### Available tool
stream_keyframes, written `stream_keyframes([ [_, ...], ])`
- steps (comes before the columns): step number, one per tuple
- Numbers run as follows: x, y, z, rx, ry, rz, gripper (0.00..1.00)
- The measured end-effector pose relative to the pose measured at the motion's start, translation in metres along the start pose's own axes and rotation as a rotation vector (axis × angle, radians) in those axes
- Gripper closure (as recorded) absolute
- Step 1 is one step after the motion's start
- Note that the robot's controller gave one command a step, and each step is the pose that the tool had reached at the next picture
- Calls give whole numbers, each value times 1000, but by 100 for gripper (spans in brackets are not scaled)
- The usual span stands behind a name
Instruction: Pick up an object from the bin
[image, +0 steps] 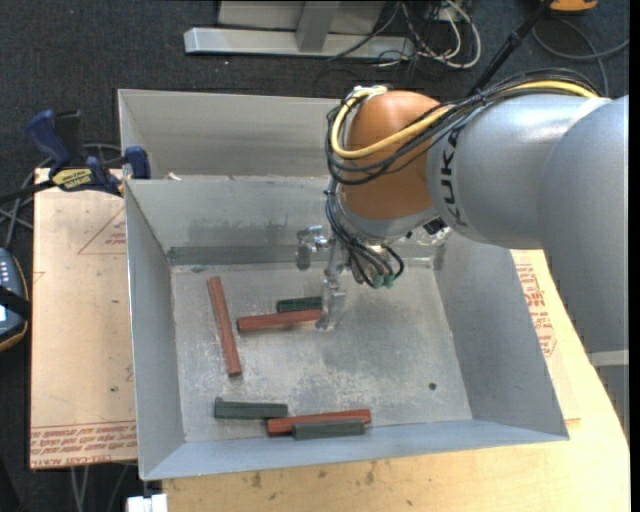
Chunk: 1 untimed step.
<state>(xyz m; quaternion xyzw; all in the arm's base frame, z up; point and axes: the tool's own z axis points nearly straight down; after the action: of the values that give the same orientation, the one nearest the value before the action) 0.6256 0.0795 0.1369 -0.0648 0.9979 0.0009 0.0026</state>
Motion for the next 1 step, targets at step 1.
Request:
stream_keyframes([
  [1,5,11,49,0,2,-212,0],
])
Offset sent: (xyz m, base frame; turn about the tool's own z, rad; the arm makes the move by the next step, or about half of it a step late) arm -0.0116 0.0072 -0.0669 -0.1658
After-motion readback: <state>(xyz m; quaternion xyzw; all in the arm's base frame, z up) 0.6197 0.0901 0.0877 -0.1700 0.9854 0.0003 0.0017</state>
